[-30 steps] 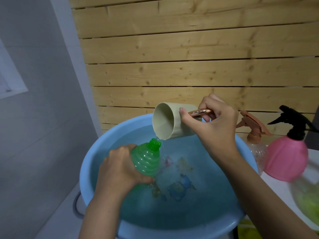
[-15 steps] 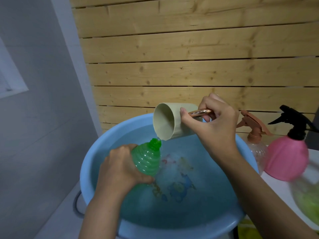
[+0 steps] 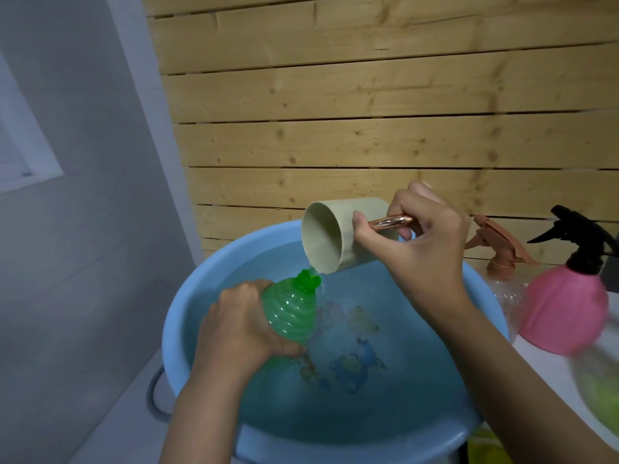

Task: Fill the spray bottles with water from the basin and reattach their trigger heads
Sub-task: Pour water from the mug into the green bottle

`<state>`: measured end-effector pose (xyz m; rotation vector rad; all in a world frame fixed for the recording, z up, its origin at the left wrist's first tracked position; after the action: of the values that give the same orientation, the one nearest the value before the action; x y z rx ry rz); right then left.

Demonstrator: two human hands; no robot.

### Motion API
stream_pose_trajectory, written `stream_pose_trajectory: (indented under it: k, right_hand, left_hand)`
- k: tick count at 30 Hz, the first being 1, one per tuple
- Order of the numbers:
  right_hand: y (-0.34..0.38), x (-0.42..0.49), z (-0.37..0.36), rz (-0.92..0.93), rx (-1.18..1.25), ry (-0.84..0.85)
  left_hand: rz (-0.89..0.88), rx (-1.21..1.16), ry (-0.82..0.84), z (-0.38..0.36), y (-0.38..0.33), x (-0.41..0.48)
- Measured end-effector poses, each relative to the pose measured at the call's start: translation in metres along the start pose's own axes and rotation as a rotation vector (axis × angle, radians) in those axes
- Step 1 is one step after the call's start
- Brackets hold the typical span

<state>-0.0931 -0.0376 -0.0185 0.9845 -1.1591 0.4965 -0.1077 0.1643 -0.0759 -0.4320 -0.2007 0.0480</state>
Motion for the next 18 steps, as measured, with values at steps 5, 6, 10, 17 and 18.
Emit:
stream_pose_trajectory:
  k: [5, 6, 10, 17, 18]
  right_hand:
    - [0.003, 0.0, 0.001, 0.034, -0.015, -0.001]
    - [0.004, 0.0, 0.001, 0.046, -0.017, 0.001]
    - [0.006, 0.0, 0.0, 0.086, -0.042, 0.009]
    - [0.011, -0.002, -0.004, 0.171, -0.109, 0.015]
    - [0.012, -0.002, -0.004, 0.192, -0.116, 0.014]
  left_hand:
    - [0.012, 0.012, 0.01, 0.0, -0.001, 0.0]
    - [0.012, 0.007, 0.006, 0.0, -0.001, -0.001]
    - [0.015, 0.003, 0.008, 0.0, 0.0, -0.001]
    - [0.013, 0.003, 0.018, -0.001, 0.001, -0.001]
    - [0.009, 0.003, 0.015, -0.001, 0.001, -0.001]
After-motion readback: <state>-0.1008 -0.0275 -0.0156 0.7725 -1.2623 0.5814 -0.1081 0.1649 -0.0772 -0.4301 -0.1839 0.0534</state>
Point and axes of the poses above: each hand's wrist, its own x-axis towards the middle knuckle, its own z-axis out of the back of the hand, y = z × x, the point moved 3 cm from there along x, towards the middle knuckle, and after that the axes turned 2 degrees about x, right-handed, at the moved point
